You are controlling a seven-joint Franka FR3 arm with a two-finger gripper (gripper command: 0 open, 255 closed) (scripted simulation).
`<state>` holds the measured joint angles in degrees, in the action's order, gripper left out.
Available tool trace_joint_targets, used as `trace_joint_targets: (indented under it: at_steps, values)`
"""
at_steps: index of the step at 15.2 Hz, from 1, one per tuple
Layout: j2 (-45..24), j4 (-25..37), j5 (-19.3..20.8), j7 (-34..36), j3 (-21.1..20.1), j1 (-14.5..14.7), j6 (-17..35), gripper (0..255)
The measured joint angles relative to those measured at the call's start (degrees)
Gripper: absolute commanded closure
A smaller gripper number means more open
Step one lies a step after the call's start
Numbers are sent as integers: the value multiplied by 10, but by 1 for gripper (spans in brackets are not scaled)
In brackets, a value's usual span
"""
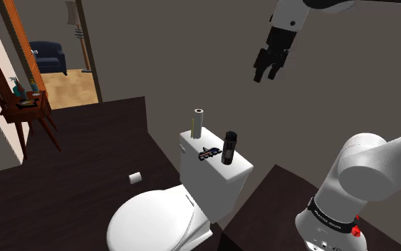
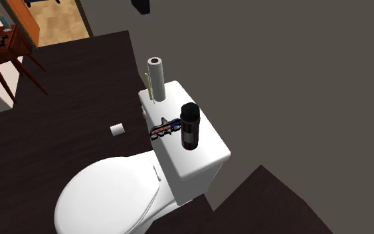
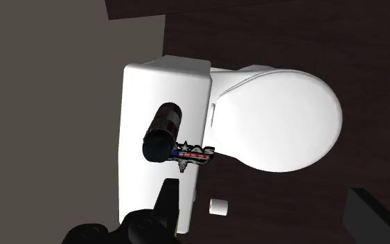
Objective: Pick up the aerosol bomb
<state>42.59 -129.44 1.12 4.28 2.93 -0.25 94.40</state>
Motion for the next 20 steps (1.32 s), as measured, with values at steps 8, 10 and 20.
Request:
trace_joint_targets:
  at_steps: [8, 10, 20]
  values:
    - [-46, -72, 19, 24, -1, -18, 107, 0]
    - [-68, -89, 26, 34, -2, -24, 144, 0]
    - [-225, -134, 68, 90, 1, -59, 329, 0]
